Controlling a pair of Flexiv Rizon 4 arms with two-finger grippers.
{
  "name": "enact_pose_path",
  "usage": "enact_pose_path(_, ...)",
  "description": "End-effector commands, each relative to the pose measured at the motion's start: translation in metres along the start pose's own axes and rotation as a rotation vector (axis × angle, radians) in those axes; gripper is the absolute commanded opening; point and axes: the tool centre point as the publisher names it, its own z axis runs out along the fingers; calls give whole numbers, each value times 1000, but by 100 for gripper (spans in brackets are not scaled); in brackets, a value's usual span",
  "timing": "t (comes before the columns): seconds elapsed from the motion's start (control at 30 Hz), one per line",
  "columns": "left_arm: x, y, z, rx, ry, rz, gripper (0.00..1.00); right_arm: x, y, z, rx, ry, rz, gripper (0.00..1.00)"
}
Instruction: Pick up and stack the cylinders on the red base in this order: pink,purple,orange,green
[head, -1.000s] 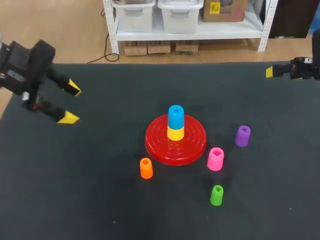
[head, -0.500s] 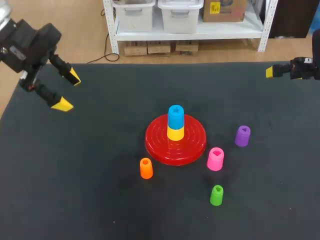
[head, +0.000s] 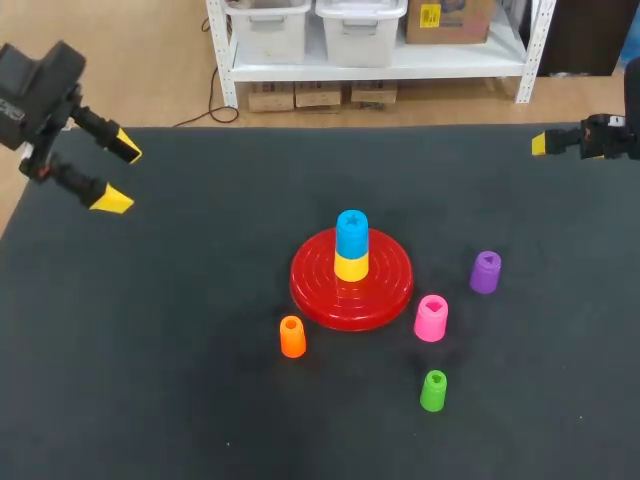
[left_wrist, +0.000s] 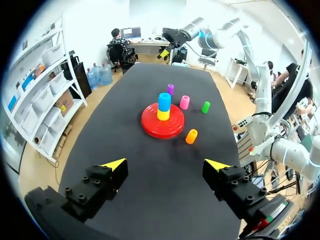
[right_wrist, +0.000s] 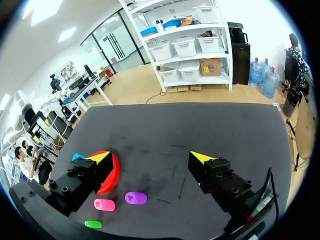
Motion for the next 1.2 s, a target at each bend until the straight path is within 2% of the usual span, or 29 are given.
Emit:
enact_pose_path(0.03,4,-5,-1,-50,-27,3,100,0,-1,0,-3,0,-1,100)
enact_pose_path(0.47,11,-5,-3,-68,-36,1,100,0,-1,0,-3,0,-1,100)
enact_pose_path(0.67,7,-7,-8,-125,-70,-39,100,0,-1,0,-3,0,-1,100)
enact_pose_path(1.2,7,-7,-8,-125,-70,-39,100,0,-1,0,-3,0,-1,100)
